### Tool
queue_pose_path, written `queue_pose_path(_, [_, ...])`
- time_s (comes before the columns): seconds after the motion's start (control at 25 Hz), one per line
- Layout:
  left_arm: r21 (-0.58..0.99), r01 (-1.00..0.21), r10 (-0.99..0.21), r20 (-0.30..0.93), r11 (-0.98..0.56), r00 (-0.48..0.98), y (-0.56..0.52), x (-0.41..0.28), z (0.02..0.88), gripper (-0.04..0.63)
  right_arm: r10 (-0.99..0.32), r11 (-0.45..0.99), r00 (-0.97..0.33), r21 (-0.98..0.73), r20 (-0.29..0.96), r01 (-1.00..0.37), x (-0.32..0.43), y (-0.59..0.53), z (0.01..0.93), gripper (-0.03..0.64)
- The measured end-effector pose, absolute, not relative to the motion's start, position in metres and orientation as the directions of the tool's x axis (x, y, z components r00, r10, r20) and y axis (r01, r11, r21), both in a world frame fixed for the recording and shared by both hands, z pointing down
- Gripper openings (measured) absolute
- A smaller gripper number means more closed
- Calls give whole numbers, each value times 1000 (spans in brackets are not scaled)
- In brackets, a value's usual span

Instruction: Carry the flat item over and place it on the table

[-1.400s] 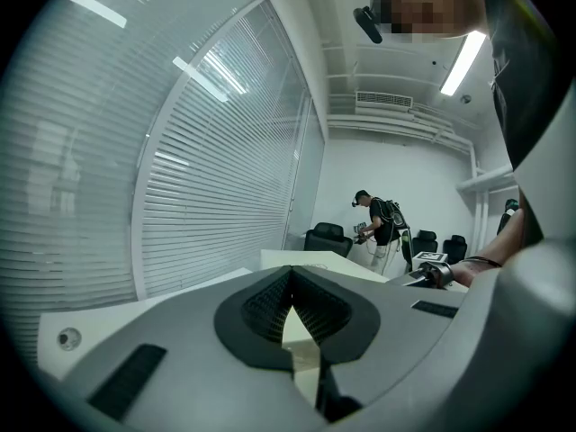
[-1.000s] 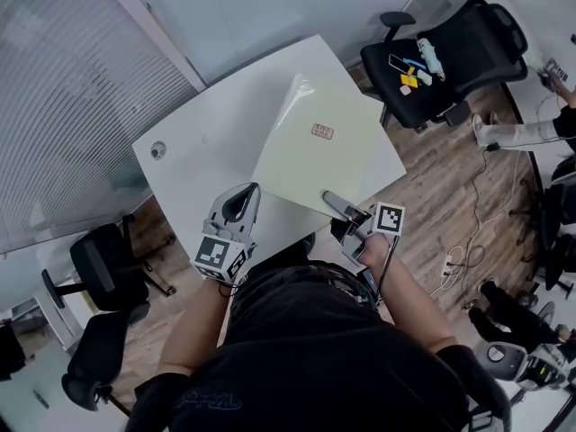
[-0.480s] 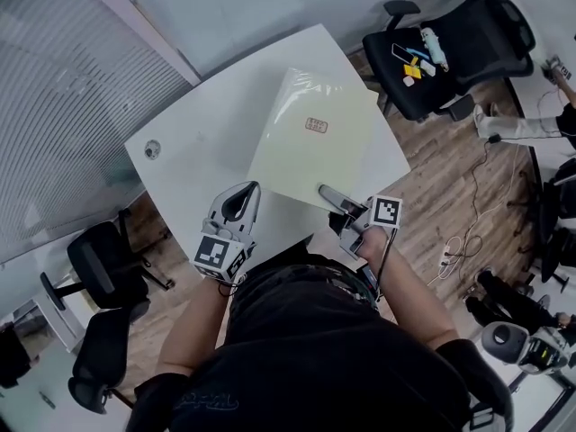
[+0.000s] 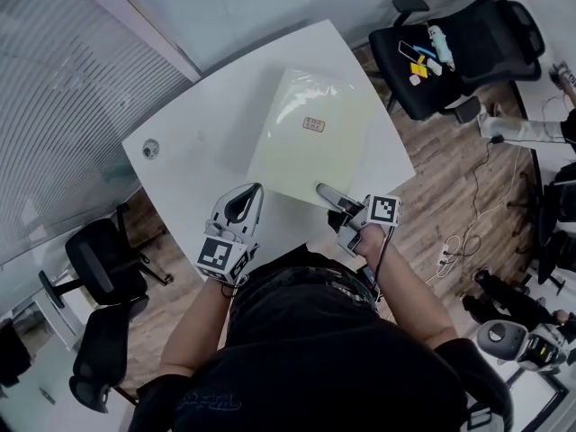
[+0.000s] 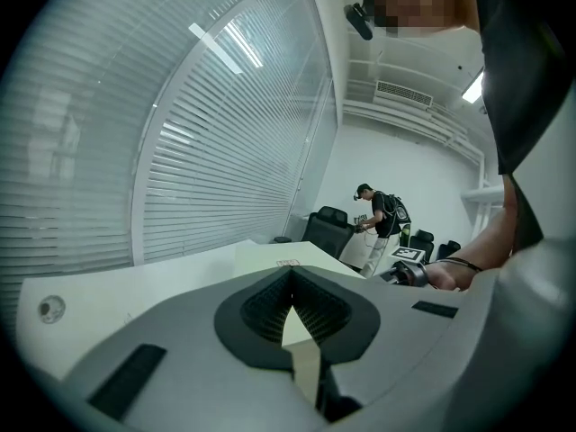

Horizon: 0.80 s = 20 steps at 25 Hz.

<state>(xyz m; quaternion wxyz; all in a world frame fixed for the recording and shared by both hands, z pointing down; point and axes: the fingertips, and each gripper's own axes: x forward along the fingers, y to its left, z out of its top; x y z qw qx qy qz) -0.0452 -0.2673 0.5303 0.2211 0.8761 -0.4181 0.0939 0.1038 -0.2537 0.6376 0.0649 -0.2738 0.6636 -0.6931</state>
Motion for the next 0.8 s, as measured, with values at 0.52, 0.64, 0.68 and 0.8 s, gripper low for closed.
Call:
queue_pose_path(0.52, [320,-773,-678,372,-548,634,-277,-45,556,12,-416,-105,-854,-950,312,-295,93,-258,658,282])
queue_pose_path(0.64, [328,-775,-675,380,-541,632,-276,-48,562,12,-409,-94,-856,-948,314,-303,90,-258,662,282])
queue_pose_path(0.68, [331,-776,-674,384,-537,631,-277,-49,564,12,-407,-98,-856,-947,318,-306,90,-258,663,282])
queue_pose_path(0.8, [337,-777,-673,388,-532,629,-282,-50,568,12,-402,-91,-856,-945,324,-315,91,-264,668,282])
